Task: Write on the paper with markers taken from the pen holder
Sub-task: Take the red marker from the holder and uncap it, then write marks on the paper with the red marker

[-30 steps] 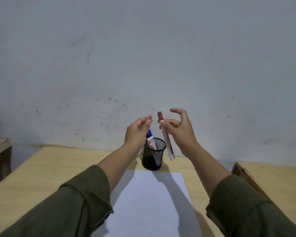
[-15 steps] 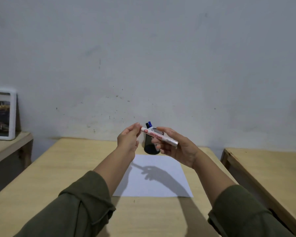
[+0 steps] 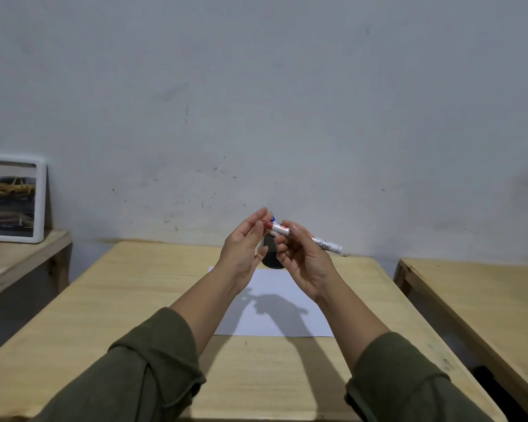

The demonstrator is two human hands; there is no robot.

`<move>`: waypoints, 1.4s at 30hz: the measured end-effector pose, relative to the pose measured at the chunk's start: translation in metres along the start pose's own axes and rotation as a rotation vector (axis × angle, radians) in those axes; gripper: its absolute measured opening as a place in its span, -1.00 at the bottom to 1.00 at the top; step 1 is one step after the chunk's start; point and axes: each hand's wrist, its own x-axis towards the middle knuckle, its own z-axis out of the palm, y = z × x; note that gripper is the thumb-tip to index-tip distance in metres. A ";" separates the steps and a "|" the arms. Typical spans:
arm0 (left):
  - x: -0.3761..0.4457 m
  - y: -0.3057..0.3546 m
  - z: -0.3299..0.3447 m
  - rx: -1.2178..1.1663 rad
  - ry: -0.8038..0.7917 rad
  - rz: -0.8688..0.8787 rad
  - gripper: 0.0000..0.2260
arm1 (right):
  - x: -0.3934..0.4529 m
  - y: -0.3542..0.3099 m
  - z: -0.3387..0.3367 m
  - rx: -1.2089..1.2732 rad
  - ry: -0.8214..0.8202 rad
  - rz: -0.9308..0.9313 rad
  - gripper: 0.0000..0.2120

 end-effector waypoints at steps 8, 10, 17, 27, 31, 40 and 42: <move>0.003 -0.007 -0.001 0.011 0.169 0.034 -0.90 | 0.004 0.009 0.004 0.019 -0.015 -0.036 -0.88; 0.006 -0.010 -0.004 0.010 0.193 0.013 -0.92 | 0.005 0.012 0.004 0.002 -0.020 -0.047 -0.87; 0.012 -0.014 -0.018 -0.021 0.290 -0.079 -0.87 | 0.012 0.027 0.001 -0.151 -0.104 -0.081 -0.91; 0.012 -0.013 -0.090 0.401 0.630 0.065 -0.86 | 0.010 0.050 -0.002 -0.226 -0.040 -0.026 -0.86; 0.004 -0.027 -0.121 0.545 0.616 0.097 -0.89 | 0.011 0.069 -0.007 -0.215 -0.013 0.039 -0.86; 0.002 -0.064 -0.163 0.651 0.569 -0.024 -0.76 | 0.015 0.094 -0.011 -0.222 0.021 0.101 -0.86; 0.004 -0.068 -0.168 0.684 0.558 -0.031 -0.69 | 0.015 0.097 -0.011 -0.226 0.025 0.111 -0.86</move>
